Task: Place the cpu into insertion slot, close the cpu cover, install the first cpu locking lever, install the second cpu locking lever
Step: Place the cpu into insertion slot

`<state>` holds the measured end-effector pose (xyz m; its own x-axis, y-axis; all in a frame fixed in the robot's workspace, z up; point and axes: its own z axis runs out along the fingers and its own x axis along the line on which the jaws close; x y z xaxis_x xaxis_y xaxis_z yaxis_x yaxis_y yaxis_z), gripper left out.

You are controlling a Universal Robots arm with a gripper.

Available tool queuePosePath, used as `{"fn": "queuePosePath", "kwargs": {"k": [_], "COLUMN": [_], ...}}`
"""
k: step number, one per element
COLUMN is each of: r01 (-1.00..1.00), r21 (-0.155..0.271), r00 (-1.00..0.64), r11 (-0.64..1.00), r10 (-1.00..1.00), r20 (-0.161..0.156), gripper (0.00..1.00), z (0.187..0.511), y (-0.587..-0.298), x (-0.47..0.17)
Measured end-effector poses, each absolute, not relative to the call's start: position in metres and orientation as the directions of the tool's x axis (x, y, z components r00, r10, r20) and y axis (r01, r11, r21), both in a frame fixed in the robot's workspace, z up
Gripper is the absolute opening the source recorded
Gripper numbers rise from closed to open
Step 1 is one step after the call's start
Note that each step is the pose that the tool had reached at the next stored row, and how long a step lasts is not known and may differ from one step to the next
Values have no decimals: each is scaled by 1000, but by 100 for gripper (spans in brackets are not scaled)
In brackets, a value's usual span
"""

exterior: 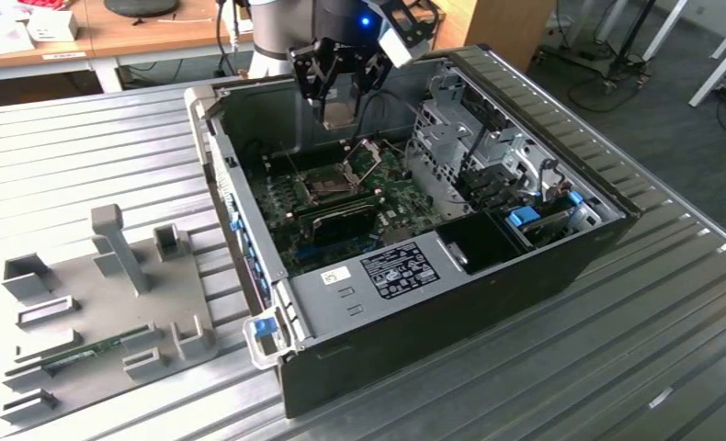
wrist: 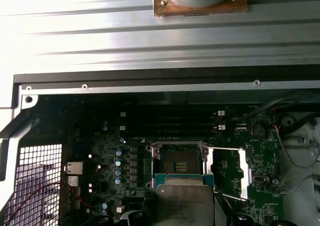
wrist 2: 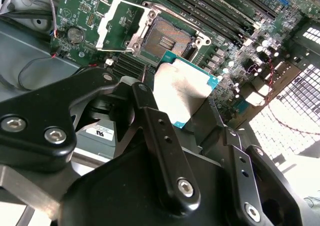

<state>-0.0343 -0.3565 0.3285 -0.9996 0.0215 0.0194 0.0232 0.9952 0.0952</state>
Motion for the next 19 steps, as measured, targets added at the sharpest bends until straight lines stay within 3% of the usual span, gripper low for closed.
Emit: {"fn": "queuePosePath", "kwargs": {"k": [19], "r01": [23], "r21": [95], "r00": [-1000], "r11": [995], "r10": [21], "r20": [19], "gripper": [54], "z": [325], "y": [-357], "x": [-34]}}
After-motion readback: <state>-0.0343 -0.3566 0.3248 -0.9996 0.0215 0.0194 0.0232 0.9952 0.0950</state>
